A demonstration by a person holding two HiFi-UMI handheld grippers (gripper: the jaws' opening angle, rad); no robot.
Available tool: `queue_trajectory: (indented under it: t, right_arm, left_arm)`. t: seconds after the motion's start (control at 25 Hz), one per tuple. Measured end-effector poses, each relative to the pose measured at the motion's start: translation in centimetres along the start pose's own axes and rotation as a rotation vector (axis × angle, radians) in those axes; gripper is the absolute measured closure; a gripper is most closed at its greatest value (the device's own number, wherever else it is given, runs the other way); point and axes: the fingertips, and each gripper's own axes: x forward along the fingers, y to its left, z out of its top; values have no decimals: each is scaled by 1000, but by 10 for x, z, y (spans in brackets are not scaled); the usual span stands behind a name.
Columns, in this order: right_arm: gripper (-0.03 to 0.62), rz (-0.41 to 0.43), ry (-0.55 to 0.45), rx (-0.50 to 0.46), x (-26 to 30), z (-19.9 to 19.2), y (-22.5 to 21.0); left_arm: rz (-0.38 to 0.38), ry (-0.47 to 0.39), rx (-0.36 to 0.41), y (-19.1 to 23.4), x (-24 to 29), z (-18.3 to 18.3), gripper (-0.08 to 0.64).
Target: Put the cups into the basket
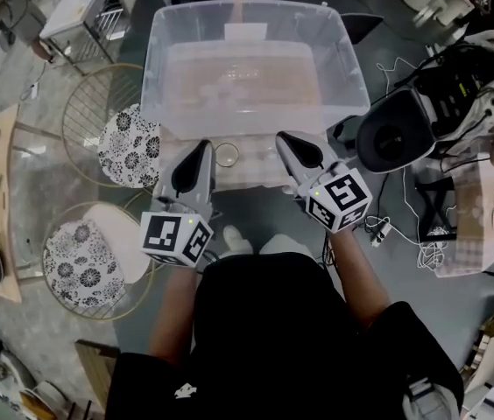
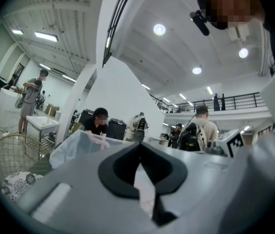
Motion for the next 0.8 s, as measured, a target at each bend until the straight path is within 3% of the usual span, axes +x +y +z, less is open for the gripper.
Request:
queue_trajectory:
  t: [0.48,0.8]
  right_arm:
    - [592,-2,175,-9,17,-61,-34]
    - [591,48,398,-3,29,-150,-55]
  left_arm:
    - [5,44,-15,3,25,-15,552]
    - [40,51,-21,3,42,-19,552]
